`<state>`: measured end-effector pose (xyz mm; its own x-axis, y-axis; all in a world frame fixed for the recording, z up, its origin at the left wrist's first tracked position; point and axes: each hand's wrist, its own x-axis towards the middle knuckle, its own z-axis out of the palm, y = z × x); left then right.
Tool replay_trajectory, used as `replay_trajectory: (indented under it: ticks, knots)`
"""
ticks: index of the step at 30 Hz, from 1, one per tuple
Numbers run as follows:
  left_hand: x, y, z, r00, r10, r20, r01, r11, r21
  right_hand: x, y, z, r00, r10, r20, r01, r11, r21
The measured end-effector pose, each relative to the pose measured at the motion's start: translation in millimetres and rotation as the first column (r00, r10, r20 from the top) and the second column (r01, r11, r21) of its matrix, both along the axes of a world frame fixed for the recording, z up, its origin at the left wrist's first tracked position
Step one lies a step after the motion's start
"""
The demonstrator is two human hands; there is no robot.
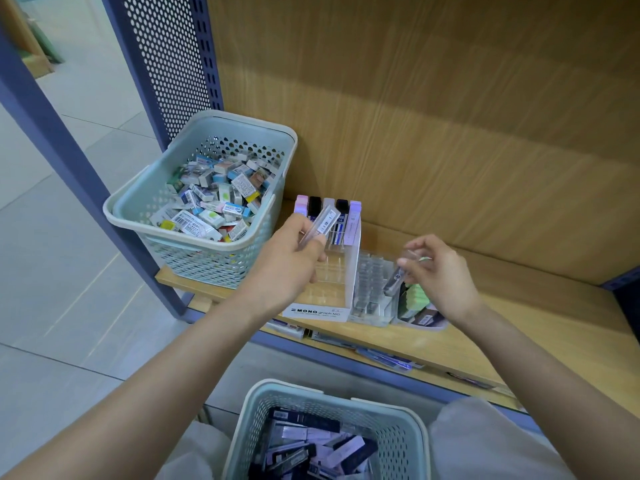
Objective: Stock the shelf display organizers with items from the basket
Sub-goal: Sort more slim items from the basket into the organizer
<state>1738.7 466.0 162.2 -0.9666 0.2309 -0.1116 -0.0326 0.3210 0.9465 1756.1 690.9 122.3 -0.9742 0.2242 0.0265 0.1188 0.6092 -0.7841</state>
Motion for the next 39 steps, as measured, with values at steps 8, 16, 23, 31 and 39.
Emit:
replay_trajectory:
  ticks: [8, 16, 23, 31, 39]
  knots:
    - [1, 5, -2, 0.998, -0.063, -0.007, 0.062, 0.997, -0.048, -10, 4, -37, 0.963, 0.164, 0.215, -0.209, 0.956, 0.208]
    - [0, 8, -4, 0.999, -0.047, 0.025, 0.048, 0.997, -0.059, -10, -1, -50, 0.970, 0.193, 0.144, -0.234, 0.902, 0.362]
    - [0, 10, -9, 0.999, -0.027, 0.035, 0.028, 0.999, -0.031, -2, -10, -59, 0.930, 0.262, 0.259, -0.368, 0.674, 0.641]
    - [3, 9, -12, 0.996, -0.059, -0.059, 0.053, 0.992, -0.111, 8, -20, -35, 0.958, 0.257, 0.130, -0.288, 0.868, 0.404]
    - [18, 25, -20, 0.992, -0.051, -0.115, 0.053, 0.999, 0.011, 43, -41, 15, 0.955, 0.297, -0.014, -0.277, 0.870, -0.408]
